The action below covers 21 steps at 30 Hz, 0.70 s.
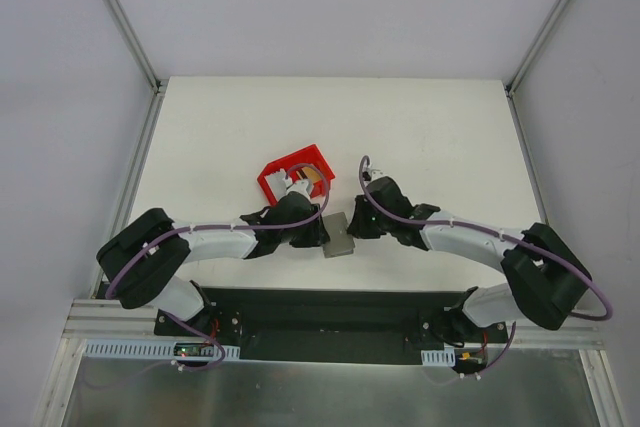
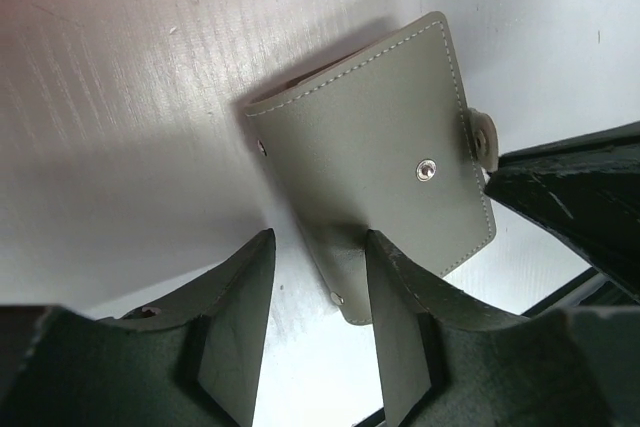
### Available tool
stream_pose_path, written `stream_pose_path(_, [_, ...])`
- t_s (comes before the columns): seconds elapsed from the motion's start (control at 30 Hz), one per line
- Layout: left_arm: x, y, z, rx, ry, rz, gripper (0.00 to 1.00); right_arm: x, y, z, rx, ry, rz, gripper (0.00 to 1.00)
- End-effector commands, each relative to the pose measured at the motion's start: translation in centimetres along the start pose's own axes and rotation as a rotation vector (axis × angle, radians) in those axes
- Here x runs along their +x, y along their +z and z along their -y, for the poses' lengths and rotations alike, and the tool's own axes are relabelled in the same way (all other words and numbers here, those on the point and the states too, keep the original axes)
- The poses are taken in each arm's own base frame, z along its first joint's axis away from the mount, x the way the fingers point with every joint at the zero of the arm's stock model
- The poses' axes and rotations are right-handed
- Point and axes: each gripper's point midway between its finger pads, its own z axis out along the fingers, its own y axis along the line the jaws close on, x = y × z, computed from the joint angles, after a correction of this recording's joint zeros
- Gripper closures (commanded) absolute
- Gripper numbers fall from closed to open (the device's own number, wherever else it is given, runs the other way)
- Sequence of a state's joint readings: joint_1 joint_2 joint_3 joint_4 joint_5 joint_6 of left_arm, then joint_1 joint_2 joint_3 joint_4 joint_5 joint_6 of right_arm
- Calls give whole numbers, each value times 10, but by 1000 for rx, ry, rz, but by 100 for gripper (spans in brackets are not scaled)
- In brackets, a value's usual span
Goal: Put the credit cards into the card holder
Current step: Close the card holder at the center of the board.
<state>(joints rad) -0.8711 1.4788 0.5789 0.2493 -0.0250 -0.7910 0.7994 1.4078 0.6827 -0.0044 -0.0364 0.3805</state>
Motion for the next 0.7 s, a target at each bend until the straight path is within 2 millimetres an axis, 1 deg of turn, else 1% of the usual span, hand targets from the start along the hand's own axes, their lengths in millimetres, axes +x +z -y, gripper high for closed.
stream_pose_path(0.0, [8,-5,-21,-92,47,-24,58,-15,-17,-16,-82,-19,61,90])
stream_pose_path(0.17, [5,-9,-18,-83,46,-9,56,-23,-26,-8,-63,-7,104,89])
stream_pose_path(0.27, [1,-9,-17,-82,46,2,54,-26,-22,0,-42,11,96,89])
stream_pose_path(0.33, [1,-7,-16,-82,51,-5,53,-24,-16,4,-36,17,69,89])
stream_pose_path(0.5, [4,-1,-15,-84,60,-25,52,-18,-2,-4,-80,38,20,89])
stream_pose_path(0.67, [10,4,-20,-97,63,-51,53,-18,0,-10,-106,44,21,90])
